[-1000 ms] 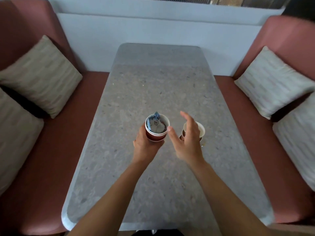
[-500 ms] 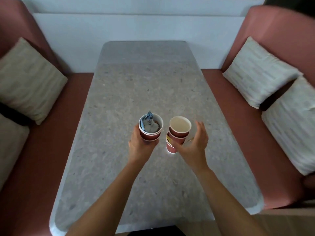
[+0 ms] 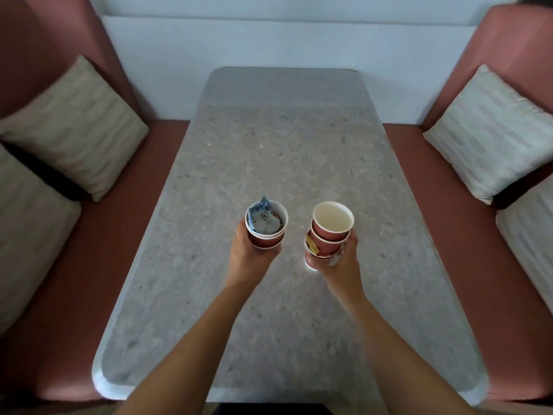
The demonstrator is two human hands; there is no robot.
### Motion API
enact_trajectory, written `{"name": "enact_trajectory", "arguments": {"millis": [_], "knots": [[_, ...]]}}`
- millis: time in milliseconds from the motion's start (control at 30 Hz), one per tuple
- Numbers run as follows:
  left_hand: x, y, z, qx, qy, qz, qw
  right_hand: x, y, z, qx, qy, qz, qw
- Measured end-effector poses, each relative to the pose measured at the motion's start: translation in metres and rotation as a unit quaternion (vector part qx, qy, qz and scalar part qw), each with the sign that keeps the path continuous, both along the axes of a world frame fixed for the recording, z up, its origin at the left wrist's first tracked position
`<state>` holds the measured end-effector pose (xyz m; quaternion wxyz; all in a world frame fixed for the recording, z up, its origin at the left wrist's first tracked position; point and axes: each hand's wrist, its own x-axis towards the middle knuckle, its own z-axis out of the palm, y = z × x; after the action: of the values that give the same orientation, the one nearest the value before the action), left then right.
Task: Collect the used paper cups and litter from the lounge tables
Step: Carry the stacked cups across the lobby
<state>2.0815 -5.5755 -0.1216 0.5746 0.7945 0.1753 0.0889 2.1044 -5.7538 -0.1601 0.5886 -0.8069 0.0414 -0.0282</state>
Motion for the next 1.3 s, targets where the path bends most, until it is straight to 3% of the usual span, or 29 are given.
{"name": "enact_trajectory", "arguments": {"millis": [433, 800, 1300], "knots": [[-0.026, 0.018, 0.023, 0.002, -0.008, 0.073, 0.997, 0.005, 0.026, 0.027, 0.017, -0.013, 0.098, 0.995], [-0.105, 0.087, 0.051, -0.002, -0.022, 0.212, 0.977, -0.026, 0.122, 0.066, 0.014, -0.056, 0.254, 0.965], [-0.327, 0.208, 0.064, -0.001, -0.053, 0.403, 0.913, -0.202, 0.3, 0.079, 0.021, -0.048, 0.475, 0.878]]}}
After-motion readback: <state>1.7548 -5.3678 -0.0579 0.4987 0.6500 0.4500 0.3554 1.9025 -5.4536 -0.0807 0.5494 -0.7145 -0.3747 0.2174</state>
